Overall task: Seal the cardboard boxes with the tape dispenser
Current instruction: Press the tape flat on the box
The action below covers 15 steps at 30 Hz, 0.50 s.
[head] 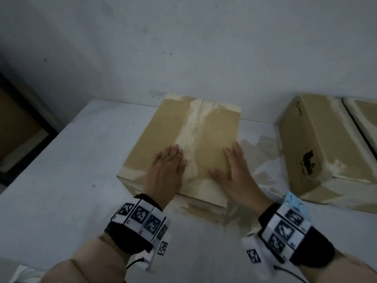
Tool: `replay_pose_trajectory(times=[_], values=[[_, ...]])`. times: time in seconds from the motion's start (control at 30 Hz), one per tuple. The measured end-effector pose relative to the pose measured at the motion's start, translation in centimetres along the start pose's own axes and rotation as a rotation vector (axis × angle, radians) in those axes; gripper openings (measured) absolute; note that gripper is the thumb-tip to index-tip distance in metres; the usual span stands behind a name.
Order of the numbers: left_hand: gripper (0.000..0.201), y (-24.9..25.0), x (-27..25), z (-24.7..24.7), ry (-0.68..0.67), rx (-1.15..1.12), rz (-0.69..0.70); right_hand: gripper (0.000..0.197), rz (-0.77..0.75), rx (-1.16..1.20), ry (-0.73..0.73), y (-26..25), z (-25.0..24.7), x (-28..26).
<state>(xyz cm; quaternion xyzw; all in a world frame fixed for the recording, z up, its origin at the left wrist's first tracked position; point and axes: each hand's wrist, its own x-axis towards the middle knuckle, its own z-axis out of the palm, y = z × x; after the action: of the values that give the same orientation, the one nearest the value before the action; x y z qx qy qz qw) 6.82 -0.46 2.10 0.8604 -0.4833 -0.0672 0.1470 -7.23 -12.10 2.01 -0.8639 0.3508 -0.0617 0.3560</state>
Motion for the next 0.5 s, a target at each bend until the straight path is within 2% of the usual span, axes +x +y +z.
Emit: replay_pose_trajectory(times=[0.1,0.13,0.2,0.27,0.43,0.5], values=[[0.063,-0.4,0.4,0.4,0.137,-0.113,0.024,0.08,-0.021,0.072,-0.055,0.0,1.4,-1.0],[0.068,-0.2,0.3,0.3,0.133,-0.097,0.028,0.079,-0.031,0.085,-0.048,0.0,1.7,-0.9],[0.088,0.6,-0.1,-0.2,0.003,-0.007,-0.013,0.076,-0.042,0.098,-0.039,0.0,1.9,-0.4],[0.1,1.5,-0.5,-0.2,-0.12,0.085,-0.12,0.076,-0.053,0.093,-0.029,-0.1,1.9,0.0],[0.098,1.6,0.4,0.3,-0.164,0.177,-0.271,0.092,-0.077,-0.048,-0.086,-1.1,2.0,1.8],[0.1,0.8,1.0,0.0,-0.15,0.172,-0.302,0.089,-0.074,-0.065,-0.136,-2.0,2.2,2.7]])
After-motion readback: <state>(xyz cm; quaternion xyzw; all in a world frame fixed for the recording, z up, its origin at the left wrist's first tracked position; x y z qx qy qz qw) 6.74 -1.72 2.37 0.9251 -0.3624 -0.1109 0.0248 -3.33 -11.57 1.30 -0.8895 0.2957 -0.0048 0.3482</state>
